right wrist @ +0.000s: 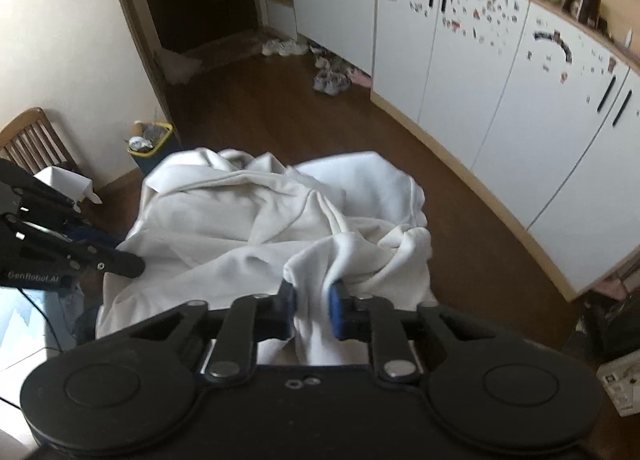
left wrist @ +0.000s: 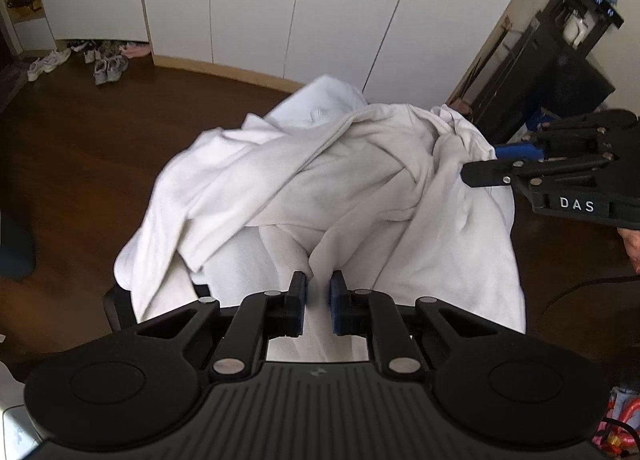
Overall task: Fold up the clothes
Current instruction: 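Grasp the sweatshirt with the right tool while the left tool lifts it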
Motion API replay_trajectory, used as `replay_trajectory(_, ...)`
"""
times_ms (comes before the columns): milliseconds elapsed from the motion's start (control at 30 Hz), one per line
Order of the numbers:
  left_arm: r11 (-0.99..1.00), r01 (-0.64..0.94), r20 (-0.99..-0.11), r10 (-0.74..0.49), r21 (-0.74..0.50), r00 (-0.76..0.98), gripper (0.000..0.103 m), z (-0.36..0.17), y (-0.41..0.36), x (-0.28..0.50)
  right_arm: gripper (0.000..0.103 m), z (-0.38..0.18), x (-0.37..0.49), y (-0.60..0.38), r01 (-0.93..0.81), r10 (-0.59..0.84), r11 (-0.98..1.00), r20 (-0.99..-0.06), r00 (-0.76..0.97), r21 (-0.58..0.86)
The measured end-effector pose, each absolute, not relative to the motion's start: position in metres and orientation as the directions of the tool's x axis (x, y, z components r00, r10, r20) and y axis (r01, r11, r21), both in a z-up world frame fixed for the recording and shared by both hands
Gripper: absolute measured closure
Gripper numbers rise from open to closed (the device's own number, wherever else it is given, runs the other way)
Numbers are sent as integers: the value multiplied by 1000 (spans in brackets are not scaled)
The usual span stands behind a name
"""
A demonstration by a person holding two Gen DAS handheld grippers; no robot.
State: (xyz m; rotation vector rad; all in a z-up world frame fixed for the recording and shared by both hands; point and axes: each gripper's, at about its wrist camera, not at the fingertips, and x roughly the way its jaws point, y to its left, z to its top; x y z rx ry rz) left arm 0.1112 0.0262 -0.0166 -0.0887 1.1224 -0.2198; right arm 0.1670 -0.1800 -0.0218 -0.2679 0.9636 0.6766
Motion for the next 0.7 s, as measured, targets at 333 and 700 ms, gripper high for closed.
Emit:
replay_trajectory(333,971,102,-809,-236,-215,539,94,34,60,65,0,36,135,-168,-706,506,704,-755,417,82)
replay_trajectory(700,971,22,-715,-190,-237,672,97,76,119,-30,0,86,78,-117,-770,600,635,-669,439,64)
